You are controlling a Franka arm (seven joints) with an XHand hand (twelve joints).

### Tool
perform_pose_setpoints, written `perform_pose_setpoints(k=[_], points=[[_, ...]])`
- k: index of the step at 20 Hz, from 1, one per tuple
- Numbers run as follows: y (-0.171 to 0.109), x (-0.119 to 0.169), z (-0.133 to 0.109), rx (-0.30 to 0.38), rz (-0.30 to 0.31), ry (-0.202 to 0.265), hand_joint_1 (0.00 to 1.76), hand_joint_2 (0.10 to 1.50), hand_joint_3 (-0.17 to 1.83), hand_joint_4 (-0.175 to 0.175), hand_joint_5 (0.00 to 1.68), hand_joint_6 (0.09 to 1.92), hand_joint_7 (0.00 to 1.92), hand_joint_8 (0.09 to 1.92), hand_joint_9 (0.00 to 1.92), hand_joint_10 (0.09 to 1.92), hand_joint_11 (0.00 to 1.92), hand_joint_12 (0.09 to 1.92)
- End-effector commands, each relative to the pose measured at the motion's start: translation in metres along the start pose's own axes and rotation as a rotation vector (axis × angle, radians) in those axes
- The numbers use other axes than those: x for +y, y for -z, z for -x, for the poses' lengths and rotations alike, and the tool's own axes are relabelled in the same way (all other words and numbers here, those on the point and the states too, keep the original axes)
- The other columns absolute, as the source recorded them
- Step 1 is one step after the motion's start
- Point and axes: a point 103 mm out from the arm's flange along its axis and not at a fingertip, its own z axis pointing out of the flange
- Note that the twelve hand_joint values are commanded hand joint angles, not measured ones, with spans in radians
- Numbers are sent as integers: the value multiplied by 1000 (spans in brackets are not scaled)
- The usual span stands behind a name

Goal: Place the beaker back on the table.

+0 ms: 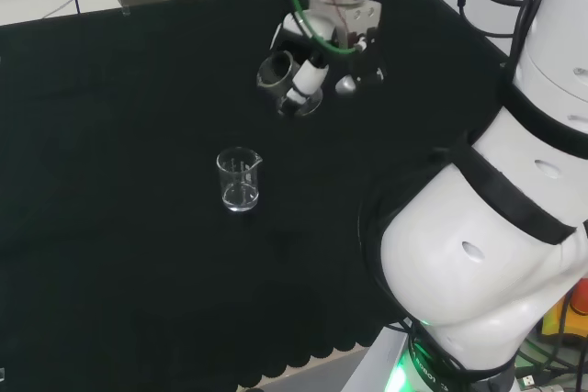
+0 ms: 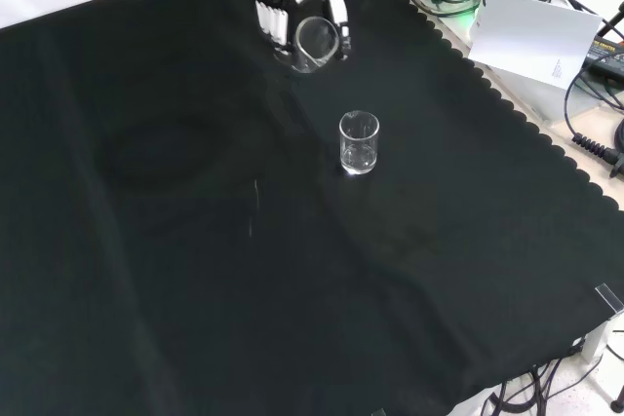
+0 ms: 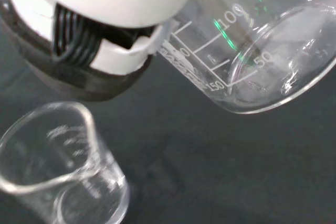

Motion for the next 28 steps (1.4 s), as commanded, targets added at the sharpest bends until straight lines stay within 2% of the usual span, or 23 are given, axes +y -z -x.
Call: perform_pose_setpoints(k=[1,6,10,19,28], points=[[-65,59,49,228,57,41,1445,533,743,-175,1318,531,1474,441,1640,87,1286,629],[-76,79,67,283,70,45,1445,535,741,-175,1316,535,1470,448,1639,87,1283,631],[-83,89,77,316,77,67,1444,537,738,-175,1315,541,1468,452,1635,87,1274,630],[-99,109,86,413,92,95,1441,557,717,-175,1296,596,1438,509,1613,87,1244,645],[-112,122,92,444,75,102,1437,583,682,-175,1289,635,1426,522,1578,87,1196,678]])
